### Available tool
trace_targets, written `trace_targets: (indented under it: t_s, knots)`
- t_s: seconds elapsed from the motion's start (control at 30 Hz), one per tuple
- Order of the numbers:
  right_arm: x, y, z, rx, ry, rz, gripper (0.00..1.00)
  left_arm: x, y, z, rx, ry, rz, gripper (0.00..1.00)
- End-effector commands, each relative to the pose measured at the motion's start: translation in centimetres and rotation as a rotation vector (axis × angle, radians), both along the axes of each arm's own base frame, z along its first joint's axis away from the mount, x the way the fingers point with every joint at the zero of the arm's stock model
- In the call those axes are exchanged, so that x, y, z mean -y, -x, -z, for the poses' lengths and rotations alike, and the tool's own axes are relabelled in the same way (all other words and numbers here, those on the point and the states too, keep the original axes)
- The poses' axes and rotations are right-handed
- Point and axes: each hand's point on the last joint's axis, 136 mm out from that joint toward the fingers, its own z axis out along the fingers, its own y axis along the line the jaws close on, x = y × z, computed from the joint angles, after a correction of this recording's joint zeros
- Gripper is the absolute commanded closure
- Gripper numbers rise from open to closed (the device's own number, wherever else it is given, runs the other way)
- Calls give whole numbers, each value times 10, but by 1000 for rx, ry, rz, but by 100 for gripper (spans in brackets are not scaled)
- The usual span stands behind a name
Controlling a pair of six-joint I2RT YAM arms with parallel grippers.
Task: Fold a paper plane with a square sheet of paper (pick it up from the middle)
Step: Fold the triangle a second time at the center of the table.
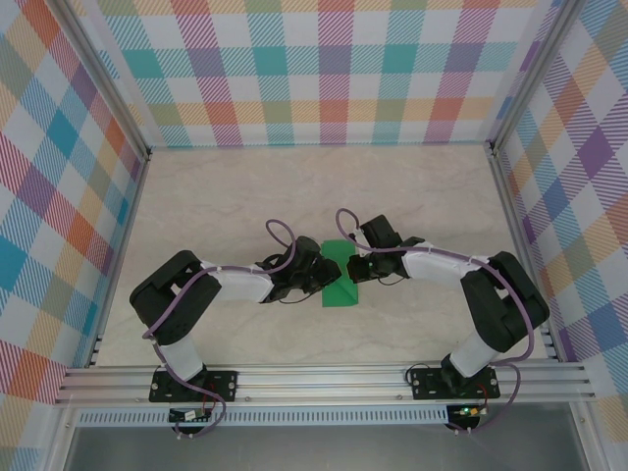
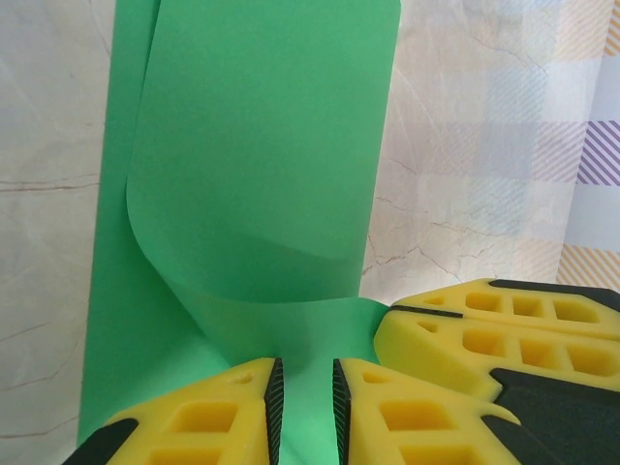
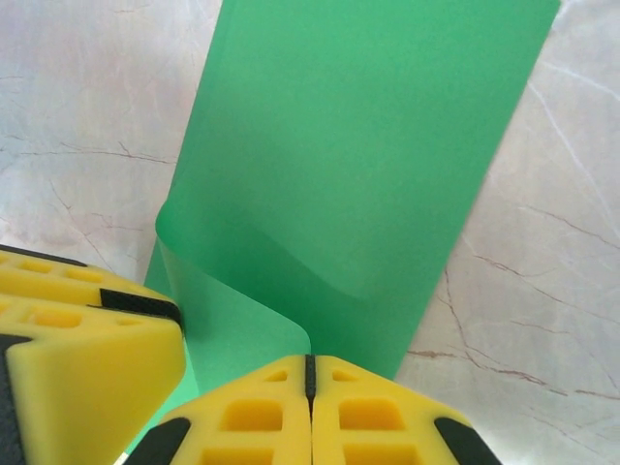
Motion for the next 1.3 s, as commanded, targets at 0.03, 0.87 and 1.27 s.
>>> trace_targets:
  t_s: [0.03, 0.87, 1.27]
  knots:
    - [0, -1, 4, -6, 8, -13, 94, 1, 4, -6, 12, 7, 1, 76]
    - [-1, -5, 22, -32, 36, -19, 94, 3, 5, -15, 31, 17, 19, 76]
    - [-1, -4, 23, -35, 35, -22, 94, 14, -1, -20, 34, 76, 7, 78]
